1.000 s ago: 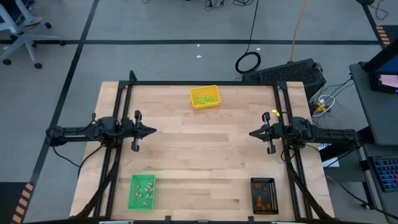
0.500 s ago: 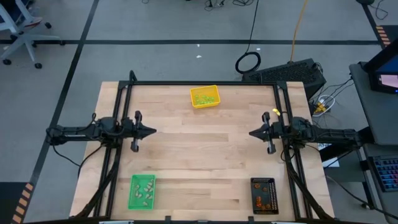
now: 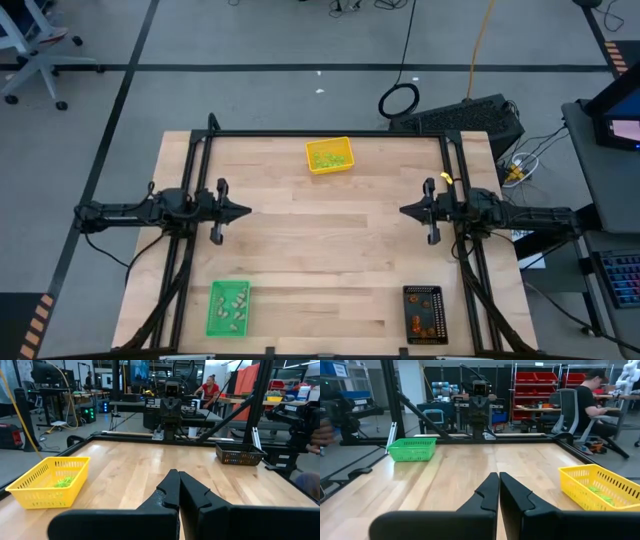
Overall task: Sort Halloween decoration
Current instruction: Return to Home Position
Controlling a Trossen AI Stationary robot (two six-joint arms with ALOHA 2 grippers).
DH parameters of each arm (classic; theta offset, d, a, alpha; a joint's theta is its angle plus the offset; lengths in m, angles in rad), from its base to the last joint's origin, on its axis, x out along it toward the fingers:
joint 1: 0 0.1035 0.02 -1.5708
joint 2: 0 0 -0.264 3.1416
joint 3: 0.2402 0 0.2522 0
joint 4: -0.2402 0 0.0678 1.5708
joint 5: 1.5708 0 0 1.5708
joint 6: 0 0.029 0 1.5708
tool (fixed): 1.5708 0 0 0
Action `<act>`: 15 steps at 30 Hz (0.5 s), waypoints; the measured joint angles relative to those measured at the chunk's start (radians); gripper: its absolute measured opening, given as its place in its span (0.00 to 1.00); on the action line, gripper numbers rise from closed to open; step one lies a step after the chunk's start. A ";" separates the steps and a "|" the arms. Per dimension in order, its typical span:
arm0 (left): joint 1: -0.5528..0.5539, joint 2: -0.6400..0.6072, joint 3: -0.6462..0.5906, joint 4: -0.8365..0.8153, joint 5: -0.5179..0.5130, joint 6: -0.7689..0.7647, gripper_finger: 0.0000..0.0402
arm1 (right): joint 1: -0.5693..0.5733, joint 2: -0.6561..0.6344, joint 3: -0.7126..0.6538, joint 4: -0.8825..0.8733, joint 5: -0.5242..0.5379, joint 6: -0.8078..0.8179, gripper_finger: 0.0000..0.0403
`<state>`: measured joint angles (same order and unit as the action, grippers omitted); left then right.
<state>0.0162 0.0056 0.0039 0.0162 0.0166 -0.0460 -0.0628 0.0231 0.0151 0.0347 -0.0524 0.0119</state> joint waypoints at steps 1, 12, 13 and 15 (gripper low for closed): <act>0.000 0.000 0.000 0.000 0.000 0.000 0.00 | 0.000 0.000 0.000 0.001 0.000 0.005 0.00; 0.000 0.000 0.000 0.001 -0.001 0.000 0.00 | 0.000 0.000 0.000 0.000 -0.001 0.029 0.00; 0.000 0.000 0.000 0.001 -0.001 0.000 0.00 | 0.000 0.000 0.000 -0.001 -0.001 0.029 0.00; 0.000 0.000 0.000 0.001 -0.001 0.000 0.00 | 0.000 0.000 0.000 -0.001 0.000 0.029 0.00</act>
<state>0.0162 0.0059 0.0040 0.0174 0.0153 -0.0460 -0.0628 0.0231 0.0151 0.0341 -0.0528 0.0406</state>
